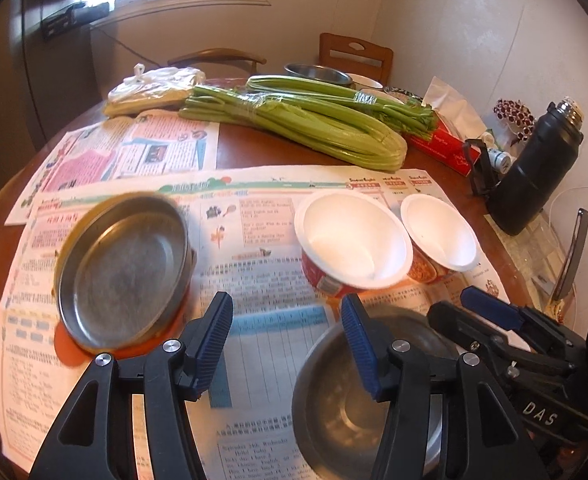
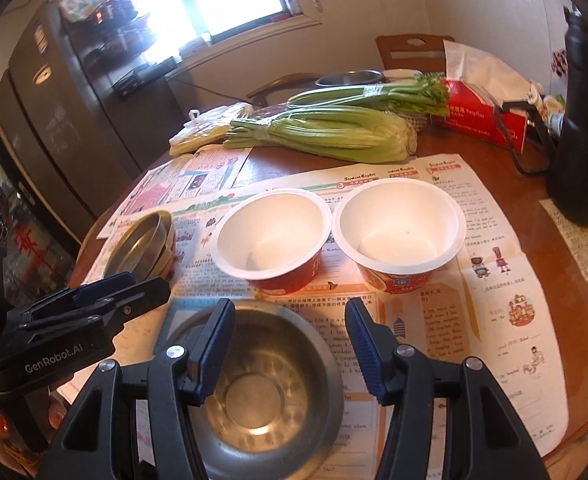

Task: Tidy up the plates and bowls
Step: 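Grasp the rim of the white red-printed bowl with the right tool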

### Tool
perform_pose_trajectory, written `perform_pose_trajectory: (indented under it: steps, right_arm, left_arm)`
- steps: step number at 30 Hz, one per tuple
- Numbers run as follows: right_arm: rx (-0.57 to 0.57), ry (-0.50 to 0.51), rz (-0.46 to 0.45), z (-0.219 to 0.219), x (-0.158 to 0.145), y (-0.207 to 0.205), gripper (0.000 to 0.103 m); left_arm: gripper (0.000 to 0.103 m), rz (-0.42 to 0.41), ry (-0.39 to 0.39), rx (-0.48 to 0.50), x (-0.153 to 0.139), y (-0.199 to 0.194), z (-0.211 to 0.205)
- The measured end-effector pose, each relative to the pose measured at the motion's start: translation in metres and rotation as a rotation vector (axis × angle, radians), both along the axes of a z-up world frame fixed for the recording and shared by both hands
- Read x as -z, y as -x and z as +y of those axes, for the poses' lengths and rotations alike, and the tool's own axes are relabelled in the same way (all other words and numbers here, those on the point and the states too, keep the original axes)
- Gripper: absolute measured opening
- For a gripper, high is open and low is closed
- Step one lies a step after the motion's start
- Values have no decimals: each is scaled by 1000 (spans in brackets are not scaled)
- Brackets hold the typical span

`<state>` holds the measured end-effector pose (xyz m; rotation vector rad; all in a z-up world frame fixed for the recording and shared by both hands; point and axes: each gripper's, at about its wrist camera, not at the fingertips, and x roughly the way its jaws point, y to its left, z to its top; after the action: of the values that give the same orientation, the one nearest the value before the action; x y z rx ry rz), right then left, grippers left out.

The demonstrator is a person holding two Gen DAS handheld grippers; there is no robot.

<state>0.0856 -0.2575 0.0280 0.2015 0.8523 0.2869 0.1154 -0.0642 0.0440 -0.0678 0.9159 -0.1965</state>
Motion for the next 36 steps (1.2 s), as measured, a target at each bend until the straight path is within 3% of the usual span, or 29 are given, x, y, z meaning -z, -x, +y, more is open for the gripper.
perform_pose_trajectory:
  steps: [13,29,36]
  right_arm:
    - [48,-52,64,9,15,-35,57]
    - [48,-19,86,16,29,-61,57]
    - [35,7,72,22,31,-67,51]
  left_arm:
    - [58,13,-50,56,-5,-54,-19]
    - [58,100,-73,121,30,-97,-45]
    - [55,132,-42,117,41,-104,-45]
